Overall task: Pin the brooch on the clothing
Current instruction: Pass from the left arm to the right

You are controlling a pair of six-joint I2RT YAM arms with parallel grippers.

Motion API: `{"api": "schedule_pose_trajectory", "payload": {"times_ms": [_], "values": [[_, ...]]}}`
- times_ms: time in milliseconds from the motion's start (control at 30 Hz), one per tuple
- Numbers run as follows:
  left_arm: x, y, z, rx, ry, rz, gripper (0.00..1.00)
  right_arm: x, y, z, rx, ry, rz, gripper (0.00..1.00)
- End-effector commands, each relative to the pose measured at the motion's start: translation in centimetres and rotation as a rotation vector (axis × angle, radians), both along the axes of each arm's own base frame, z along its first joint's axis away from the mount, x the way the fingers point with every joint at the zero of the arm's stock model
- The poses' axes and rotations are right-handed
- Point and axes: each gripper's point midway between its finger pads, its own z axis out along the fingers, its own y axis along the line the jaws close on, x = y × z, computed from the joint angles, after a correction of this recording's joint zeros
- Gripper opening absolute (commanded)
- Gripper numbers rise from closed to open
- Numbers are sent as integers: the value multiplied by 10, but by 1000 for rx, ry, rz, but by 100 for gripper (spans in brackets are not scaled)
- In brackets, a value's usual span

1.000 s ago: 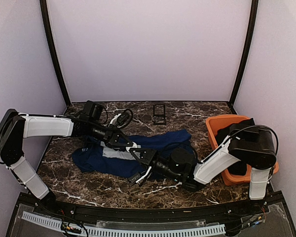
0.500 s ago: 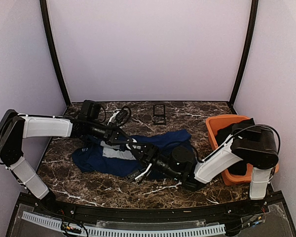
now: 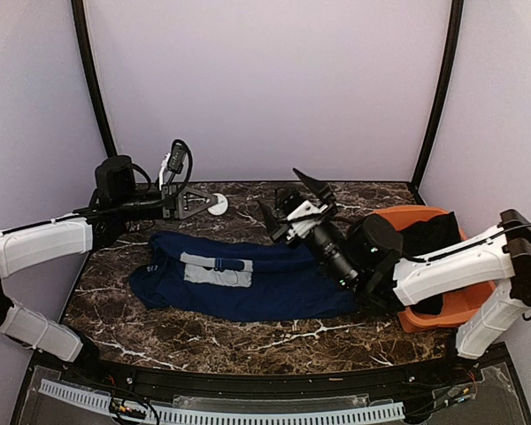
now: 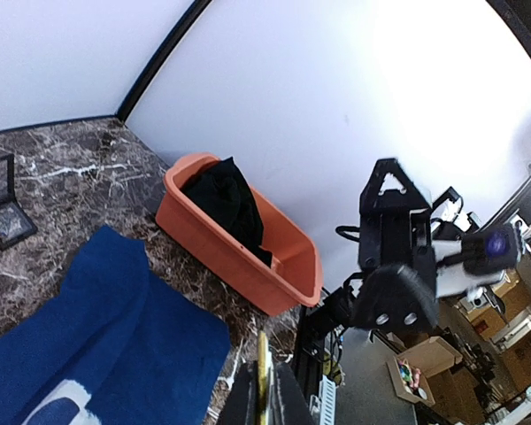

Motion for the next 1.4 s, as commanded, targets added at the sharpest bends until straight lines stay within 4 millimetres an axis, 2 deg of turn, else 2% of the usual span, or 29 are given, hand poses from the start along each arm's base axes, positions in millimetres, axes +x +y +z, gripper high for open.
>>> {"api": "schedule_pose_trajectory", "payload": {"times_ms": [0,67,167,267,367,467,533,633,767,933,1367], "values": [[12,6,16,-64,-77,96,1,10,-8,15,351,512,248,82],[12,6,15,-107,-65,95,1,6,-1,9,330,651,347,81],[15,6,15,-162,-36,97,1,-4,7,13,350,767,471,80],[15,4,17,-207,-32,77,1,-7,18,6,349,909,567,80],[15,3,16,-246,2,61,1,2,22,-7,391,1095,664,79],[11,3,17,-262,-11,50,1,19,17,-17,470,1258,761,73],[9,3,15,-259,-13,48,1,23,15,-18,509,1344,845,68],[7,2,10,-249,-13,42,1,31,20,-19,515,1388,893,64],[4,-2,2,-240,-3,36,1,39,37,-25,476,1428,917,60],[4,-2,3,-242,-7,32,1,45,49,-30,470,1447,942,51],[4,-4,0,-235,4,24,1,43,69,-43,391,1505,994,41]]}}
